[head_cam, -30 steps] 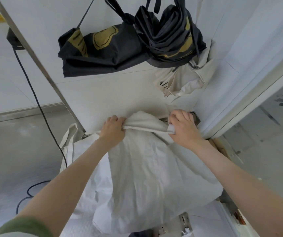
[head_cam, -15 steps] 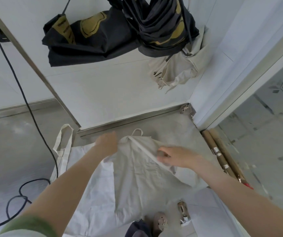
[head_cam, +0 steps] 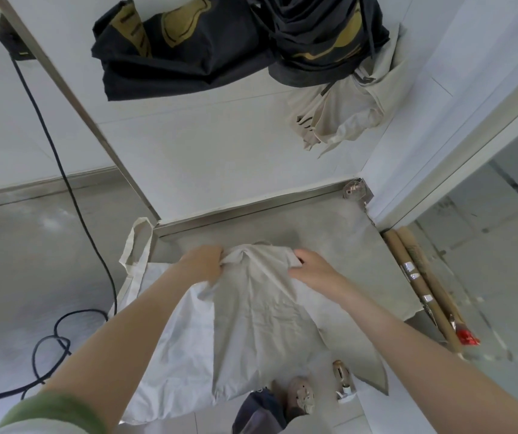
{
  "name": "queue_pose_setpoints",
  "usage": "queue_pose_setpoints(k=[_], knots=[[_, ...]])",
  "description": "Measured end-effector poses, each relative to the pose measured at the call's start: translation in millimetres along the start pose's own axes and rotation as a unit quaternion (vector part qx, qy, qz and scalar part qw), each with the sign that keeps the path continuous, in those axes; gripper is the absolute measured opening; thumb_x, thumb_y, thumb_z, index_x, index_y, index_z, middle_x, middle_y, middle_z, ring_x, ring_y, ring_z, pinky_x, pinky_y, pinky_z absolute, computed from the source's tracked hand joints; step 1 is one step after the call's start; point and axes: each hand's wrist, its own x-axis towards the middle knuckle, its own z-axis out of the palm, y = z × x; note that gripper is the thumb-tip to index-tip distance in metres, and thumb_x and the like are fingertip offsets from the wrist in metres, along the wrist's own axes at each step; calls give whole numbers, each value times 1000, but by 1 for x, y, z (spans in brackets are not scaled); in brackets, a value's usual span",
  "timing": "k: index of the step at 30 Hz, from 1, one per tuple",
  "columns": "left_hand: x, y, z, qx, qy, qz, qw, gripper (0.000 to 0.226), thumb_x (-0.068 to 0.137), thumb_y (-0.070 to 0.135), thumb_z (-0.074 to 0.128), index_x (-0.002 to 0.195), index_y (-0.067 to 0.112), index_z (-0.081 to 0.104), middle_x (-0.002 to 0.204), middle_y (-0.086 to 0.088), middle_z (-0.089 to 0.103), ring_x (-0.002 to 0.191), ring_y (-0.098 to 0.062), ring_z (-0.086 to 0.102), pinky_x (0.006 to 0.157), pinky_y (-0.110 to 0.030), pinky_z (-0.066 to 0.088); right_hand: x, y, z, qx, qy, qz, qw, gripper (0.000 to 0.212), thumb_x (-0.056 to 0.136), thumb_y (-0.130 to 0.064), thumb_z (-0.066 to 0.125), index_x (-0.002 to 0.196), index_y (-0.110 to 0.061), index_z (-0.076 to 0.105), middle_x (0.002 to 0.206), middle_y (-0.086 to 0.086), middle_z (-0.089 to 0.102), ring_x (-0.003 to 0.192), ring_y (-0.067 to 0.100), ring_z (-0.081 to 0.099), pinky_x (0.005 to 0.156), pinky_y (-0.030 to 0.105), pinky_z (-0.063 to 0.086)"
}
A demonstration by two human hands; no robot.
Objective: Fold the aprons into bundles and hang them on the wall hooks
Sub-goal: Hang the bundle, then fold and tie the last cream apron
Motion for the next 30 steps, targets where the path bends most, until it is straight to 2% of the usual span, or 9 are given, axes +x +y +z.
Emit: queue_pose_setpoints(k=[3,5,7,10,15,20,23,26,30], knots=[[1,2,1,-20,30,-28,999,6,93,19,44,98,16,41,101,-5,57,98,-27,57,72,-31,40,-6,-23,-5,82,48,-128,987,38,68,18,39,64,-19,28,63,-5,26,55,4,21,52,25,17],[4,3,0,-42,57,-59,996,14,91,14,44,104,13,40,97,-7,56,96,-31,58,72,-33,42,-14,-34,-10,112,-9,-156,981,28,69,11,46,69,-16,39,65,-5,35,55,0,30,51,17,24],[6,0,-3,-53,92,-73,992,18,88,9,45,105,14,44,99,-8,58,98,-32,58,74,-36,44,-24,-41,-15,147,-145,-92,974,14,76,-10,56,90,-13,54,72,-10,52,62,-3,48,57,10,37],[11,-9,-8,-17,146,-23,989,23,81,6,50,99,17,58,101,-4,60,102,-26,55,83,-31,44,-27,-30,-15,221,-273,63,934,47,93,-55,39,109,-15,58,75,-8,62,61,4,56,58,17,46],[10,-10,-11,-83,212,69,971,21,73,0,56,71,20,50,70,4,47,77,-26,47,68,-33,34,-3,14,-7,32,-51,176,983,57,96,-24,54,143,-18,23,78,18,67,52,29,66,44,33,52],[-1,-18,-21,-180,248,107,946,40,63,-8,56,58,27,38,56,10,41,64,-22,40,61,-30,29,9,28,7,4,0,167,986,3,91,-6,50,90,-6,47,66,17,66,50,29,65,53,44,58],[-4,-28,-28,-225,257,72,937,20,66,3,65,69,19,54,66,4,52,74,-22,43,66,-27,32,33,24,1,19,97,124,987,14,90,-7,52,80,-14,45,83,22,67,70,34,68,67,49,58],[-9,-40,-30,-141,293,135,936,24,62,8,53,82,12,65,74,-1,55,71,-24,46,69,-31,35,52,7,-14,9,173,87,981,7,94,-9,50,101,-10,49,97,16,62,90,31,62,74,36,49],[-15,-57,-16,-36,260,214,941,56,64,-8,42,105,14,71,95,-10,60,83,-31,56,76,-32,44,64,-14,-26,67,159,69,983,57,90,-6,59,139,-3,30,104,7,54,93,24,56,62,24,37]])
